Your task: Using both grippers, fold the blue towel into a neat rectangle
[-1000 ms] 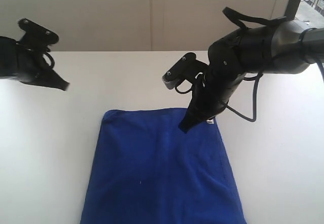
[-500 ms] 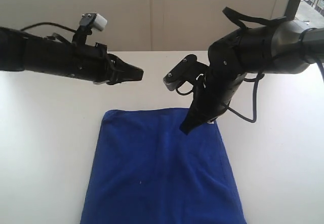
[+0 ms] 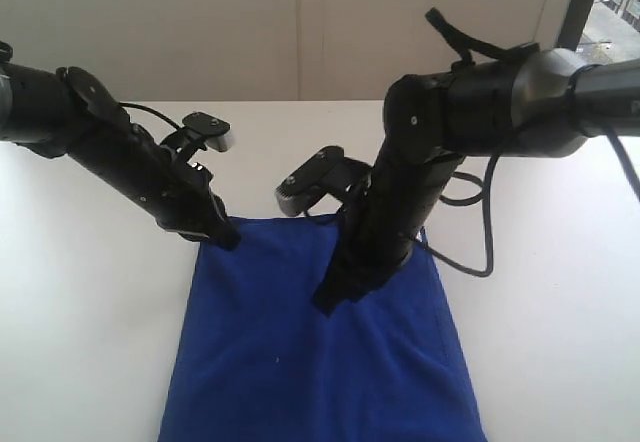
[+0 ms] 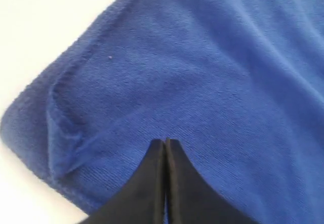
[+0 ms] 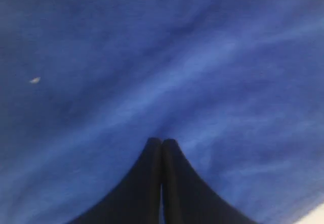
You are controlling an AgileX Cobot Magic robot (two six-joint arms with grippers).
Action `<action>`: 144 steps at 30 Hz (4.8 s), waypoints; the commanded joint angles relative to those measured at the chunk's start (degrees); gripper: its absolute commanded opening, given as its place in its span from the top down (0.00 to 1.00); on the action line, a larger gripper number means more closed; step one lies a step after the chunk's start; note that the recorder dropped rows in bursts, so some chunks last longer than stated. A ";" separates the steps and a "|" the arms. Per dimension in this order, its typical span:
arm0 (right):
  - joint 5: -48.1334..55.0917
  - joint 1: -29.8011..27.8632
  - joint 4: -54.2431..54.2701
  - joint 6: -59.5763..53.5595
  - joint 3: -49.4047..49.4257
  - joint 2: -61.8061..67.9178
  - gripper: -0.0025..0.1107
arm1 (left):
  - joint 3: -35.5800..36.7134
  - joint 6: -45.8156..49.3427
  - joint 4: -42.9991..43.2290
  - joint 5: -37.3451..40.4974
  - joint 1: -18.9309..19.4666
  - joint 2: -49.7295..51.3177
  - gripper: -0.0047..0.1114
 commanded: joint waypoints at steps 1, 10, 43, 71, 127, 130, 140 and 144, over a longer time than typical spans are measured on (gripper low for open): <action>3.66 4.53 1.73 -2.38 0.19 0.07 0.98 | -0.19 -0.71 0.15 -4.67 -0.31 1.40 0.96; 0.02 10.16 2.64 -2.38 5.33 0.07 0.98 | -0.19 -0.47 0.84 -12.89 -0.31 1.77 0.96; -8.52 11.05 3.23 -1.91 12.17 0.07 0.98 | -0.29 -0.19 0.86 -5.06 -0.66 0.47 0.96; -8.41 11.05 3.83 -1.91 12.17 0.07 0.98 | -0.29 -0.33 6.16 -22.49 -0.66 4.81 0.96; -9.01 -0.40 -16.09 17.15 16.06 -1.60 0.98 | 22.47 -0.51 2.31 -2.98 -9.29 -11.61 0.96; -8.85 -0.40 -17.65 17.15 16.06 -1.60 0.98 | 24.77 -0.51 2.31 -6.34 -9.29 -11.47 0.96; -6.73 -0.40 -23.59 18.22 16.06 -1.60 0.98 | 26.00 -0.51 3.20 -7.06 -9.29 -8.81 0.96; -4.87 -0.40 -28.81 22.86 16.06 -1.60 0.98 | 26.00 -0.51 3.20 -7.06 -9.29 -8.81 0.96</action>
